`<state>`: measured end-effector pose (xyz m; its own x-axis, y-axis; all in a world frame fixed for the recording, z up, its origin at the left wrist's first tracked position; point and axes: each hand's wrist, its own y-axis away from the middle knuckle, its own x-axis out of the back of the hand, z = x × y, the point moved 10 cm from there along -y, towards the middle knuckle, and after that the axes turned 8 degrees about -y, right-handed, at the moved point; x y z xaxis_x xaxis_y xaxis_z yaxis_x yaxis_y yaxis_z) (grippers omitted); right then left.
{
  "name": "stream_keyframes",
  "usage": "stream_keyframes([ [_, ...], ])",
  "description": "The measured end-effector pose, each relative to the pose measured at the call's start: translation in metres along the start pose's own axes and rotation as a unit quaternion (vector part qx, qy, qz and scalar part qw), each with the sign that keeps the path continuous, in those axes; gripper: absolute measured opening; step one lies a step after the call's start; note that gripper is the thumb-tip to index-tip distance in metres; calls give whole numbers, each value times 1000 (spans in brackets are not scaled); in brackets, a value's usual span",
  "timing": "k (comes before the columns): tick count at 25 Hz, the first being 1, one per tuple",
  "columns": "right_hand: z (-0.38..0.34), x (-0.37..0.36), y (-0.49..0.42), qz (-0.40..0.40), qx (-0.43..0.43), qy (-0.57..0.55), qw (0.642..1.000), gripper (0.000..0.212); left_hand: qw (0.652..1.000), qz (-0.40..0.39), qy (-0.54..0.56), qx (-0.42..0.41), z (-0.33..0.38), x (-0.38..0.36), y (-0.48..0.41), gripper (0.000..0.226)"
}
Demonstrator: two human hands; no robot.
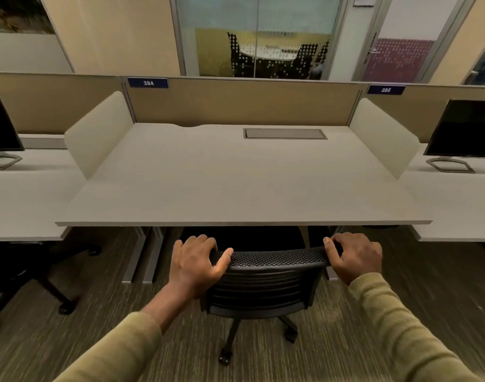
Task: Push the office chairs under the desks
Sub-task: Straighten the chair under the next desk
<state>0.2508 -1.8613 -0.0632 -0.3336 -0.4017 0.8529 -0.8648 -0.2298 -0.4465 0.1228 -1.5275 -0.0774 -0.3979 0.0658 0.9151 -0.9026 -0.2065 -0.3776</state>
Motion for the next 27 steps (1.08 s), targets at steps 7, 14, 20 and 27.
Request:
stream_keyframes([
  [7,27,-31,-61,-63,-21,37,997,65,993,-80,-56,-67,20,-33,-64,82],
  [14,52,-49,-110,-99,-31,52,993,67,986,-132,-76,-70,34,-63,-116,87],
  [20,55,-54,-108,-91,-27,56,994,68,986,-118,-82,-86,36,-67,-119,89],
  [27,29,-64,-100,-111,-40,38,992,53,994,-110,-19,-14,11,-62,-104,106],
])
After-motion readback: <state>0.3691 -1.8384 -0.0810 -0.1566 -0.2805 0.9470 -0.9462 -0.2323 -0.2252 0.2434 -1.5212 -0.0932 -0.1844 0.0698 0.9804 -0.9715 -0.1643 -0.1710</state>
